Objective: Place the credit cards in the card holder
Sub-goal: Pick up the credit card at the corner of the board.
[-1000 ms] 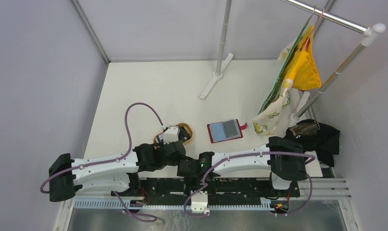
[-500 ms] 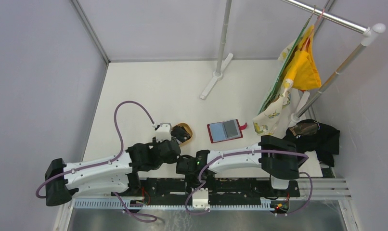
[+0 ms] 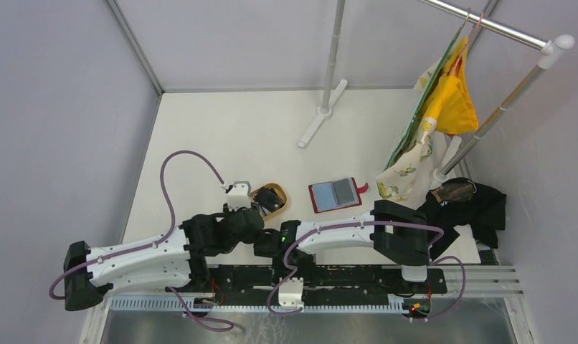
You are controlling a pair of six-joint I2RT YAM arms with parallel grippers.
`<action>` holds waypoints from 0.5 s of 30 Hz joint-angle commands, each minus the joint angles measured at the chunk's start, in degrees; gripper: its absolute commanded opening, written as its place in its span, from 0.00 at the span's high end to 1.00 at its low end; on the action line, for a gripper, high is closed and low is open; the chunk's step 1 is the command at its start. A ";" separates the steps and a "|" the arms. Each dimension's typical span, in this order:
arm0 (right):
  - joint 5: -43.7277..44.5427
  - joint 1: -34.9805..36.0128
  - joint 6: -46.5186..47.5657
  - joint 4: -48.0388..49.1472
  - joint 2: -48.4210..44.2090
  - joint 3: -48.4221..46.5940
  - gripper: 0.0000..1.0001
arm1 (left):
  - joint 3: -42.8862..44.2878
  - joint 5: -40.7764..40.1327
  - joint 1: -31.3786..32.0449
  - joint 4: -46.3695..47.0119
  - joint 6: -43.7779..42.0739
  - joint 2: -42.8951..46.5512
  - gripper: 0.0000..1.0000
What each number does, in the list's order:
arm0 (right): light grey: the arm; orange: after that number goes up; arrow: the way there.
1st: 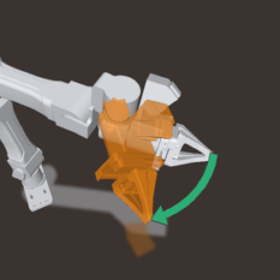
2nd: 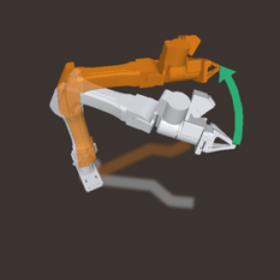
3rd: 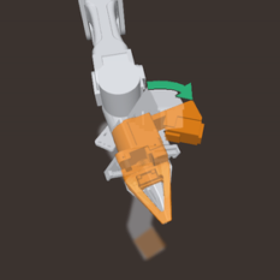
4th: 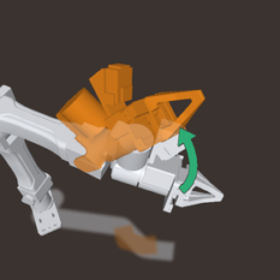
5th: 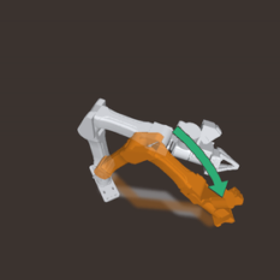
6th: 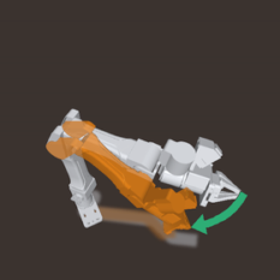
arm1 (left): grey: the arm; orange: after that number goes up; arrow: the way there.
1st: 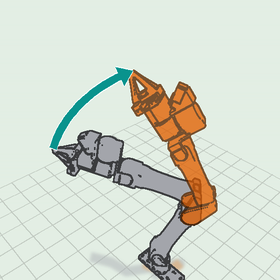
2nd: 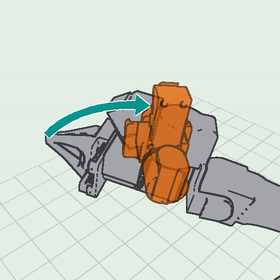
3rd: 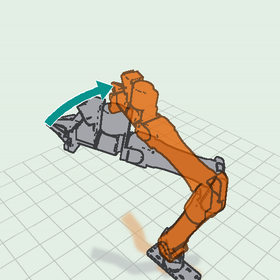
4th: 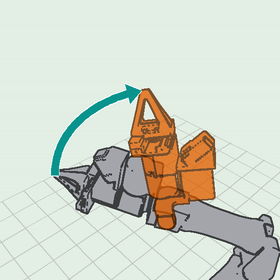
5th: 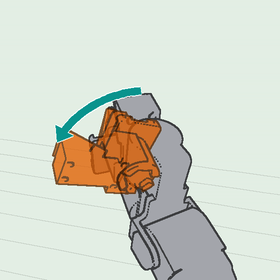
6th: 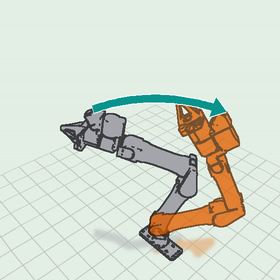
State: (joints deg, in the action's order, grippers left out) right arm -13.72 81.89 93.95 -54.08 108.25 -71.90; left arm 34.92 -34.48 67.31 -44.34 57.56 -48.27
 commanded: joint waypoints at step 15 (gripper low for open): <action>-2.07 0.02 -6.43 -0.21 2.67 -3.30 0.26 | 1.28 -2.36 -0.10 -0.32 0.73 2.20 0.44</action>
State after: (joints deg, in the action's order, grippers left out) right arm -14.57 81.62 89.14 -55.16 110.30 -74.70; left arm 34.92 -34.76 67.24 -45.95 57.56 -46.87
